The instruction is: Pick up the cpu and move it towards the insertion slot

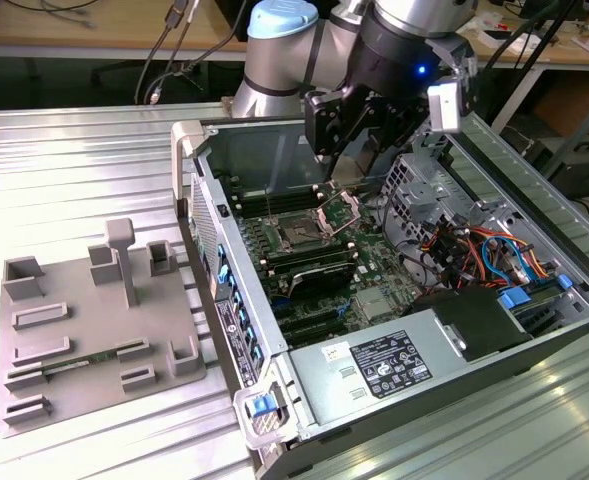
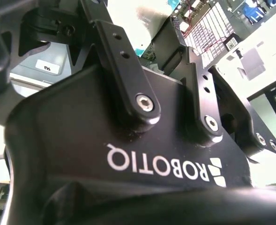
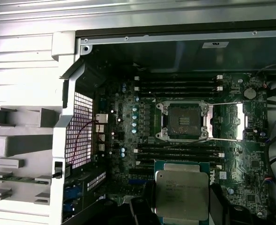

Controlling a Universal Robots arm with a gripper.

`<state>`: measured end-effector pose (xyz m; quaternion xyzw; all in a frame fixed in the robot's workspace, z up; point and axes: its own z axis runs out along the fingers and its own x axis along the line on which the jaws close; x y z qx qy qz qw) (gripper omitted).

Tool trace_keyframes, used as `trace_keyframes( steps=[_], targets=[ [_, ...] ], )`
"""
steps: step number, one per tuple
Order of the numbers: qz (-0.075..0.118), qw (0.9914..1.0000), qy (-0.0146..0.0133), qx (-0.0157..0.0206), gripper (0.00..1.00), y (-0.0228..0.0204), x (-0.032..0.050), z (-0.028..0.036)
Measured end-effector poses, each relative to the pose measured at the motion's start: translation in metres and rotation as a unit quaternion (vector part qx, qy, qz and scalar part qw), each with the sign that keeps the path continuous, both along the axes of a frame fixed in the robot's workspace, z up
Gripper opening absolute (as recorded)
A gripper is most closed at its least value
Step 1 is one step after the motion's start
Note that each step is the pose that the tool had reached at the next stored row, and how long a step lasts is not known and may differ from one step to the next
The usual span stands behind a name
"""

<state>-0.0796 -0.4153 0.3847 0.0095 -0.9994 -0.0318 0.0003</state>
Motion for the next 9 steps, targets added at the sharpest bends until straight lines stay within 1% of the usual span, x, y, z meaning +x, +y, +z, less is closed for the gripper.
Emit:
trace_keyframes(
  steps=[9],
  targets=[
    [0.0, 1.0, 0.0, 0.0, 0.55, 0.0007, 0.0051, -0.0003]
  ],
)
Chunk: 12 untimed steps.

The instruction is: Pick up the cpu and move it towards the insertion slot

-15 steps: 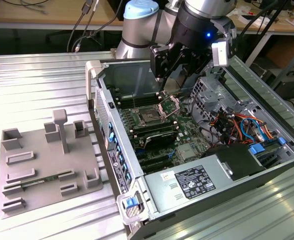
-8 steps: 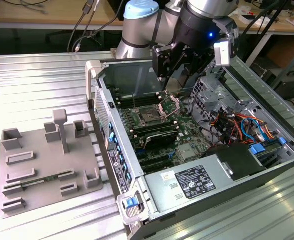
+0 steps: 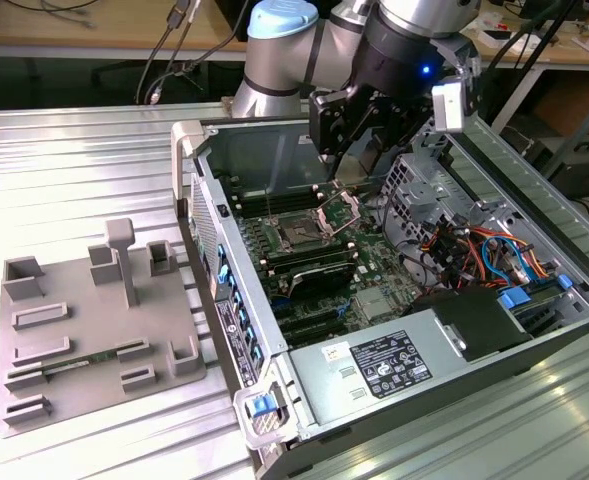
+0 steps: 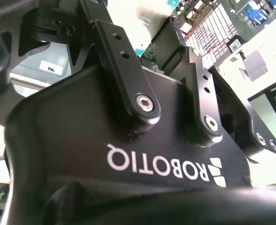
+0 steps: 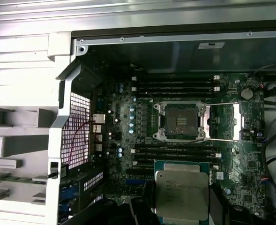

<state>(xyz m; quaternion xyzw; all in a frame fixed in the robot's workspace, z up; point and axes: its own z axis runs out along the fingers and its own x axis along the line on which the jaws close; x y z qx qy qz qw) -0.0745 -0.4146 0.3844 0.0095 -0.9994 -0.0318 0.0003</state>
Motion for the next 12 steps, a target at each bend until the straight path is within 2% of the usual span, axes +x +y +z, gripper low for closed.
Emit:
trace_keyframes(
  steps=[12],
  targets=[
    [0.0, 1.0, 0.0, 0.0, 0.55, 0.0008, 0.006, -0.0003]
  ],
)
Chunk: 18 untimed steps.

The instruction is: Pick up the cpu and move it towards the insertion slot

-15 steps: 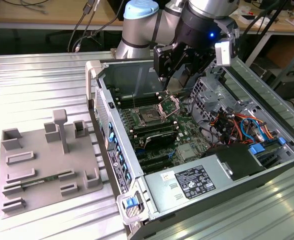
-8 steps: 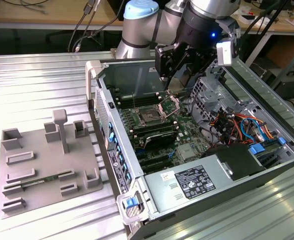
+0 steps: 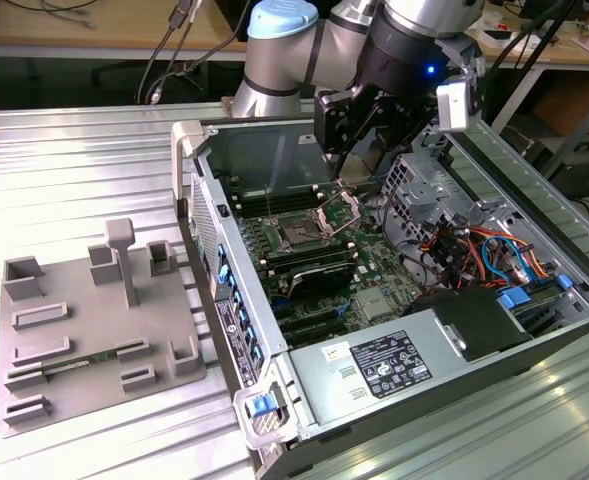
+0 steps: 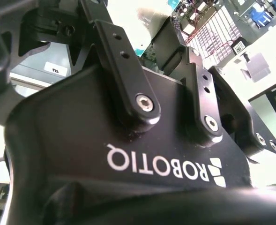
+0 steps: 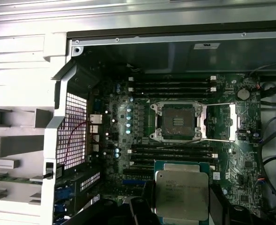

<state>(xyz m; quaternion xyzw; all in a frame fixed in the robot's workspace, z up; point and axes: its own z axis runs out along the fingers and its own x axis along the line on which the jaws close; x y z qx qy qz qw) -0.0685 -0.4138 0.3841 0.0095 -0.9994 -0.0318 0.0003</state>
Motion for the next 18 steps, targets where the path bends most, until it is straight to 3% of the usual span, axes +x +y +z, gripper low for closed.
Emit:
trace_keyframes(
  steps=[18],
  targets=[
    [0.0, 1.0, 0.0, 0.0, 0.55, 0.0011, 0.0096, -0.0005]
  ],
)
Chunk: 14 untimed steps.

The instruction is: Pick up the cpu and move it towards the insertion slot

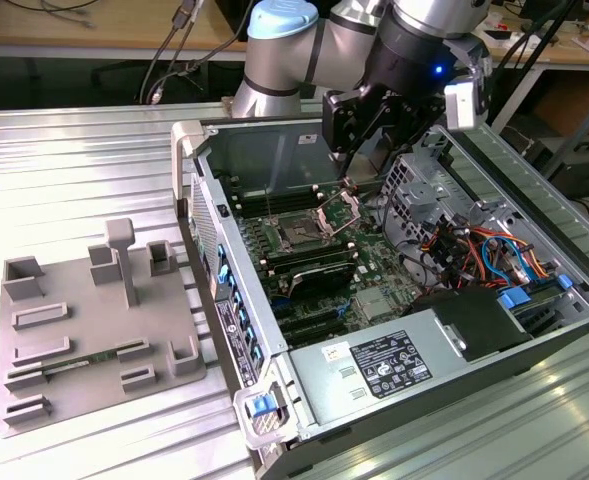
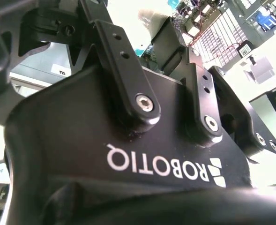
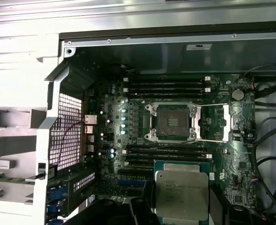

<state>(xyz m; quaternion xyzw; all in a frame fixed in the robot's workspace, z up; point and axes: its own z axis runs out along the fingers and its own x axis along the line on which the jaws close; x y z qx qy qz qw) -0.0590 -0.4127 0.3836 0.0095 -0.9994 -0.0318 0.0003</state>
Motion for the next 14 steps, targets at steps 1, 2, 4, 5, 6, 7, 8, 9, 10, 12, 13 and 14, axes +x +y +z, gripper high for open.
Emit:
trace_keyframes(
  steps=[1, 2, 4, 5, 6, 7, 8, 9, 10, 12, 13, 14],
  targets=[
    [0.0, 1.0, 0.0, 0.0, 0.55, 0.0, 0.0004, 0.0],
    [0.0, 1.0, 0.0, 0.0, 0.55, 0.0001, 0.0008, -0.0001],
    [0.0, 1.0, 0.0, 0.0, 0.55, 0.0002, 0.0017, -0.0001],
    [0.0, 1.0, 0.0, 0.0, 0.55, 0.0002, 0.0021, -0.0001],
    [0.0, 1.0, 0.0, 0.0, 0.55, 0.0003, 0.0027, -0.0001],
    [0.0, 1.0, 0.0, 0.0, 0.55, 0.0004, 0.0031, -0.0002],
    [0.0, 1.0, 0.0, 0.0, 0.55, 0.0004, 0.0036, -0.0002],
    [0.0, 1.0, 0.0, 0.0, 0.55, 0.0004, 0.004, -0.0002],
    [0.0, 1.0, 0.0, 0.0, 0.55, 0.0005, 0.0046, -0.0002],
    [0.0, 1.0, 0.0, 0.0, 0.55, 0.0007, 0.0056, -0.0003],
    [0.0, 1.0, 0.0, 0.0, 0.55, 0.0008, 0.0066, -0.0003],
    [0.0, 1.0, 0.0, 0.0, 0.55, 0.0008, 0.0074, -0.0004]
  ],
)
